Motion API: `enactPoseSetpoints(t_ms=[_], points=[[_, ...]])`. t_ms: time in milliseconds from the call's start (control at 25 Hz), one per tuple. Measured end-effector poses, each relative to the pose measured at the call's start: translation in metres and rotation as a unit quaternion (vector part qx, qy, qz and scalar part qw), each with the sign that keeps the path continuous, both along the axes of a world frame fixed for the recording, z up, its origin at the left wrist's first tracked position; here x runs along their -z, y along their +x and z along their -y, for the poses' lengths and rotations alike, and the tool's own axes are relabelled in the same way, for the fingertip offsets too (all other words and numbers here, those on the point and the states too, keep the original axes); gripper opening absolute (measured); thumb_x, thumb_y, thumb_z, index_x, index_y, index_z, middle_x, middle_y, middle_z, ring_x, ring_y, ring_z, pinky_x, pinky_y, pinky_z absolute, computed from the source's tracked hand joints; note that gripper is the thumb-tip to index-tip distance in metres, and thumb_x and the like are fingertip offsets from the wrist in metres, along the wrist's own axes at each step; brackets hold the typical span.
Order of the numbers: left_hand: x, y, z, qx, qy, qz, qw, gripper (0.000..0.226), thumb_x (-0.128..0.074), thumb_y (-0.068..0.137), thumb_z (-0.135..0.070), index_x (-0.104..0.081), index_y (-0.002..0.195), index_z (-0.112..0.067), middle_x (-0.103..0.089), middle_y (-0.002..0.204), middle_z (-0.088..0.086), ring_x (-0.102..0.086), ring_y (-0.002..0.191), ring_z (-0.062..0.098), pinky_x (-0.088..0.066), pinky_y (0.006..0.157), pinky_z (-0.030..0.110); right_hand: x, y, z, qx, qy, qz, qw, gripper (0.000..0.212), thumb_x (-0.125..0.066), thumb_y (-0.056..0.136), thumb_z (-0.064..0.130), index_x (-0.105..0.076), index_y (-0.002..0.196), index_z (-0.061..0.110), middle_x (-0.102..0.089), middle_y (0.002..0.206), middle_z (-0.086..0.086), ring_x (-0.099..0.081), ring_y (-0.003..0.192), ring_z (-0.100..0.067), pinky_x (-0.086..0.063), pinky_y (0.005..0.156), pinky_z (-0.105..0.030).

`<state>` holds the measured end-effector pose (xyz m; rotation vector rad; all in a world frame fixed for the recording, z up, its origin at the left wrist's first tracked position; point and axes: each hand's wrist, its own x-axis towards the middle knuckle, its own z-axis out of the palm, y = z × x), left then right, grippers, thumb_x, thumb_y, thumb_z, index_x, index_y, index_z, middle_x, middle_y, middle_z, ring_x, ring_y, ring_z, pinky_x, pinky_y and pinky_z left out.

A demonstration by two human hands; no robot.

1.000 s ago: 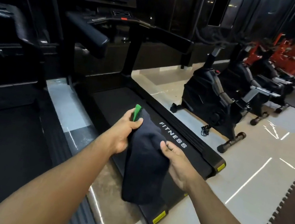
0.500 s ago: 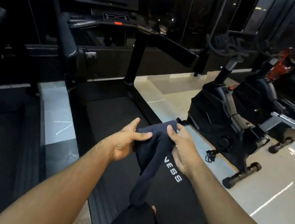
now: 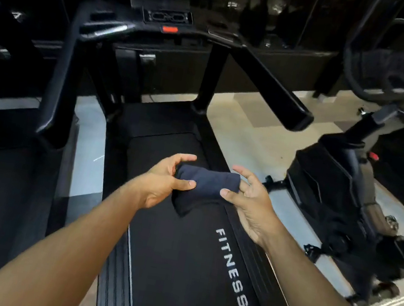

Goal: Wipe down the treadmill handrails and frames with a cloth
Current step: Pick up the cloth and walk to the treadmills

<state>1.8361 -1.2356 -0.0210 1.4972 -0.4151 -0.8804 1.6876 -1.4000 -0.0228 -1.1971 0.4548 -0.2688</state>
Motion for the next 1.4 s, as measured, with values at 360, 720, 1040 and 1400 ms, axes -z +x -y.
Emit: enactPoseSetpoints(t_ms=[360,720,1040,1400], points=[[-0.123,0.104,0.039,-0.117,0.022,0.093,0.988,0.064,-0.078,0.075,0.003,-0.056,0.125,-0.031,-0.061,0.126,0.004,-0.063,0.112,0.017,-0.053,0.094,0.031,-0.119,0.17,0.084,-0.107,-0.087,0.023,0.99,0.045,-0.067,0.091,-0.001,-0.06,0.124,0.029,-0.066,0.13,-0.002,-0.059,0.126,-0.017,-0.047,0.108,-0.039],[-0.142,0.178,0.069,-0.394,0.061,0.215,0.891,0.008,-0.066,0.091,-0.012,-0.068,0.099,-0.014,-0.067,0.102,0.009,-0.063,0.091,0.013,-0.051,0.074,0.02,-0.142,0.332,0.129,-0.291,-0.234,0.092,0.923,0.021,-0.075,0.088,0.014,-0.074,0.099,0.032,-0.064,0.119,0.001,-0.062,0.11,-0.015,-0.051,0.097,-0.034],[-0.136,0.24,0.07,-0.54,0.011,0.076,0.838,0.025,-0.052,0.097,-0.042,-0.062,0.106,-0.021,-0.071,0.107,0.001,-0.068,0.101,0.017,-0.055,0.092,0.041,-0.134,0.429,0.09,-0.455,0.028,-0.03,0.89,0.034,-0.059,0.1,0.023,-0.053,0.133,0.018,-0.065,0.131,-0.012,-0.064,0.116,-0.025,-0.047,0.099,-0.048],[-0.139,0.304,-0.021,-0.487,-0.106,-0.049,0.866,0.041,-0.064,0.091,-0.005,-0.051,0.128,-0.017,-0.062,0.129,0.007,-0.061,0.116,0.022,-0.048,0.097,0.039,-0.115,0.517,0.013,-0.545,0.015,0.005,0.838,0.069,-0.068,0.087,-0.003,-0.045,0.144,0.03,-0.069,0.126,-0.012,-0.064,0.12,-0.024,-0.054,0.094,-0.03]])
